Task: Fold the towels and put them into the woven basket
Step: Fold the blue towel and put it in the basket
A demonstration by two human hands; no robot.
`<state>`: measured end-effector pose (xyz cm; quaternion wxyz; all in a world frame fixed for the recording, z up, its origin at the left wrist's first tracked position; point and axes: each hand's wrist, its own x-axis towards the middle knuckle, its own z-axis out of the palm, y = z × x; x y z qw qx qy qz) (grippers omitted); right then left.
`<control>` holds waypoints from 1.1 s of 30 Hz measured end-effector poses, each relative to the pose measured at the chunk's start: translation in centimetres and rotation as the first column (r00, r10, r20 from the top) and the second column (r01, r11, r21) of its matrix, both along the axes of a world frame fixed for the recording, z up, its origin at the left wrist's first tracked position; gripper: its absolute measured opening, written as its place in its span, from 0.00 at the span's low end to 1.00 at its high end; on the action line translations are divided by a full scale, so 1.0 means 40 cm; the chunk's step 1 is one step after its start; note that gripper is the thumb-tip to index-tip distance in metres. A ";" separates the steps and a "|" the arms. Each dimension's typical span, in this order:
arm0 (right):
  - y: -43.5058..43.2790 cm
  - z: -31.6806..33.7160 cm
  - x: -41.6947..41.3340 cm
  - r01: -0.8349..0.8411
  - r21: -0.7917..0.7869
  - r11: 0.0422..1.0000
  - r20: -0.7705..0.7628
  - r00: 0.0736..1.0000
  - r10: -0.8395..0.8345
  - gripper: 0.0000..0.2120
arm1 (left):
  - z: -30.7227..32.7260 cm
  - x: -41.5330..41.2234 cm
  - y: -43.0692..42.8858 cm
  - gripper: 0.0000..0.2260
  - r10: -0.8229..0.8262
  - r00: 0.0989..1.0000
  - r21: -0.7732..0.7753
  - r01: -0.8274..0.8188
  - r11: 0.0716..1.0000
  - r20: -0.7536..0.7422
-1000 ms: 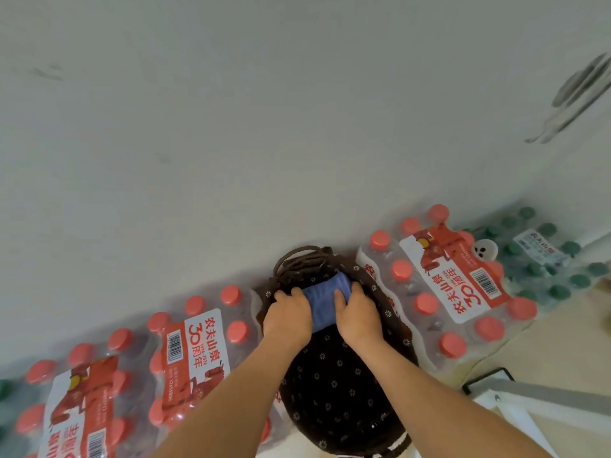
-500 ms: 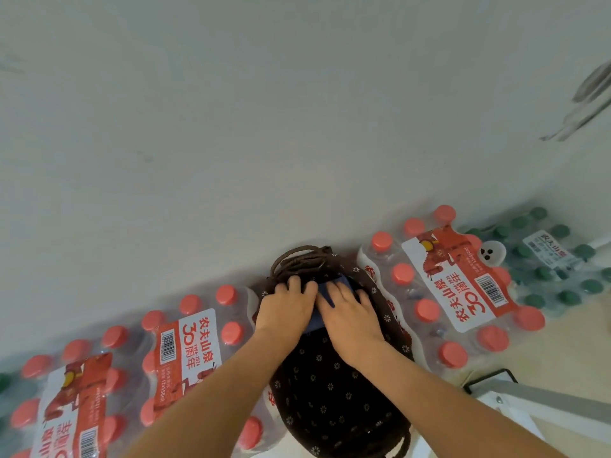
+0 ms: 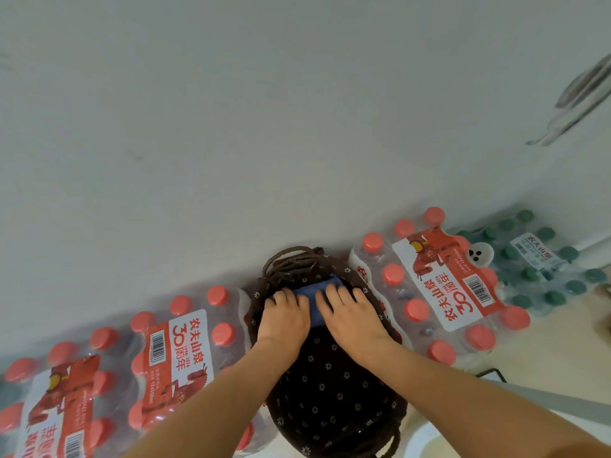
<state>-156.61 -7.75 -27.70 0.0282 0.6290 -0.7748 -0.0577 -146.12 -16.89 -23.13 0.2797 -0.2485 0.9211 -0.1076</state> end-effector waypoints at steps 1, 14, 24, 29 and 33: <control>-0.002 0.003 -0.002 -0.008 0.009 1.000 -0.010 1.000 0.008 0.22 | -0.006 -0.001 0.001 0.23 -0.020 0.999 -0.026 0.021 0.999 0.028; -0.034 0.027 0.000 0.045 0.013 0.999 0.027 0.999 -0.045 0.19 | -0.014 0.019 0.006 0.17 0.033 0.994 0.086 -0.023 0.996 -0.109; 0.039 0.035 0.044 0.124 0.126 0.984 0.273 0.950 -0.155 0.40 | -0.010 0.053 0.019 0.24 0.110 0.972 0.156 -0.079 0.985 -0.206; 0.051 0.065 0.052 0.112 0.213 0.971 0.355 0.917 -0.183 0.38 | 0.011 0.027 0.027 0.25 0.149 0.973 0.149 -0.124 0.981 -0.175; 0.034 0.117 0.052 0.145 0.165 0.976 0.466 0.860 -0.206 0.31 | 0.052 0.048 0.028 0.22 0.172 0.951 0.173 -0.130 0.976 -0.257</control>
